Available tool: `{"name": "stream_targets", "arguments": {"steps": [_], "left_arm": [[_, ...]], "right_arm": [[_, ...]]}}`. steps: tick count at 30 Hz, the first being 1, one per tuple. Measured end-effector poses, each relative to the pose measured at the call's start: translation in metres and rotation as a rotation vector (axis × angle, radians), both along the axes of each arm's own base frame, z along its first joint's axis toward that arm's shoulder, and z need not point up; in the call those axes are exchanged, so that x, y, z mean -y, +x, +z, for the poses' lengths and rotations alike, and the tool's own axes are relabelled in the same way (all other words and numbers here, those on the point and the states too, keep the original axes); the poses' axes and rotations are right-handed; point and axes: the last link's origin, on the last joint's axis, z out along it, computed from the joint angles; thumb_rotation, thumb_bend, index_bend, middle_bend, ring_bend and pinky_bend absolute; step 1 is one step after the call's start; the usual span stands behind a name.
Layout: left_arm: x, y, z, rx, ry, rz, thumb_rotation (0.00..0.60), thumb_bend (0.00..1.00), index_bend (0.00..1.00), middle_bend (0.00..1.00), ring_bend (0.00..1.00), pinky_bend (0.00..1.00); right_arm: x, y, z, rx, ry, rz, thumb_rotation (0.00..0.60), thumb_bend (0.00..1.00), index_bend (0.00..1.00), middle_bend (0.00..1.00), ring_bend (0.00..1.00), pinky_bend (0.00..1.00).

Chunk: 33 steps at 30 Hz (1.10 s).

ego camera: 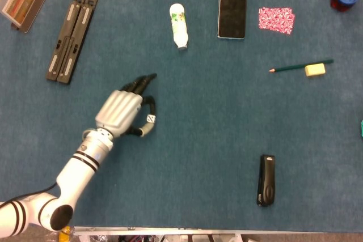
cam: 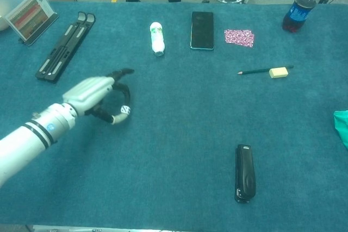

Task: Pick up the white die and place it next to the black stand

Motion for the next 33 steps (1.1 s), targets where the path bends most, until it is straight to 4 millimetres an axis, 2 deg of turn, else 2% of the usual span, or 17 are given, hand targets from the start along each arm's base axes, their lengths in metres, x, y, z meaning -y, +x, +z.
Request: {"name": "stream_targets", "arguments": {"steps": [5, 12, 15, 19, 24, 27, 30, 32, 33], "left_arm": [[-0.011, -0.01, 0.022, -0.034, 0.093, -0.006, 0.6, 0.31, 0.56, 0.0, 0.0, 0.17], [-0.026, -0.026, 0.07, -0.059, 0.267, 0.014, 0.6, 0.31, 0.56, 0.0, 0.0, 0.17], [-0.024, -0.034, 0.088, -0.054, 0.319, 0.041, 0.6, 0.31, 0.56, 0.0, 0.0, 0.17], [-0.011, -0.046, 0.088, -0.073, 0.3, 0.074, 0.6, 0.31, 0.56, 0.0, 0.0, 0.17], [0.009, -0.063, 0.073, -0.09, 0.232, 0.118, 0.6, 0.31, 0.56, 0.0, 0.0, 0.17], [0.007, -0.06, 0.073, -0.094, 0.24, 0.098, 0.6, 0.31, 0.56, 0.0, 0.0, 0.17], [-0.006, -0.049, 0.086, -0.065, 0.327, 0.066, 0.6, 0.31, 0.48, 0.02, 0.0, 0.17], [-0.017, -0.037, 0.099, -0.013, 0.406, 0.053, 0.582, 0.26, 0.33, 0.01, 0.0, 0.17], [-0.024, -0.028, 0.11, 0.027, 0.456, 0.045, 0.564, 0.23, 0.29, 0.01, 0.0, 0.17]], "right_arm": [[-0.003, -0.001, 0.0, 0.011, -0.006, -0.002, 0.6, 0.03, 0.54, 0.41, 0.36, 0.44], [-0.005, 0.001, -0.004, 0.023, -0.009, 0.001, 0.6, 0.03, 0.54, 0.41, 0.36, 0.44], [-0.005, 0.0, -0.006, 0.028, -0.006, -0.001, 0.6, 0.03, 0.54, 0.41, 0.36, 0.44], [-0.006, -0.002, -0.01, 0.034, -0.001, -0.012, 0.6, 0.03, 0.54, 0.41, 0.36, 0.44], [-0.006, -0.006, -0.013, 0.039, 0.006, -0.026, 0.6, 0.03, 0.54, 0.41, 0.36, 0.44], [-0.006, -0.007, -0.013, 0.04, 0.006, -0.026, 0.6, 0.03, 0.54, 0.41, 0.36, 0.44], [-0.006, -0.007, -0.012, 0.04, 0.005, -0.026, 0.6, 0.03, 0.54, 0.41, 0.36, 0.44], [-0.007, -0.007, -0.011, 0.042, 0.002, -0.027, 0.6, 0.03, 0.54, 0.41, 0.36, 0.44], [-0.007, -0.007, -0.011, 0.045, -0.001, -0.028, 0.6, 0.03, 0.54, 0.41, 0.36, 0.44]]}}
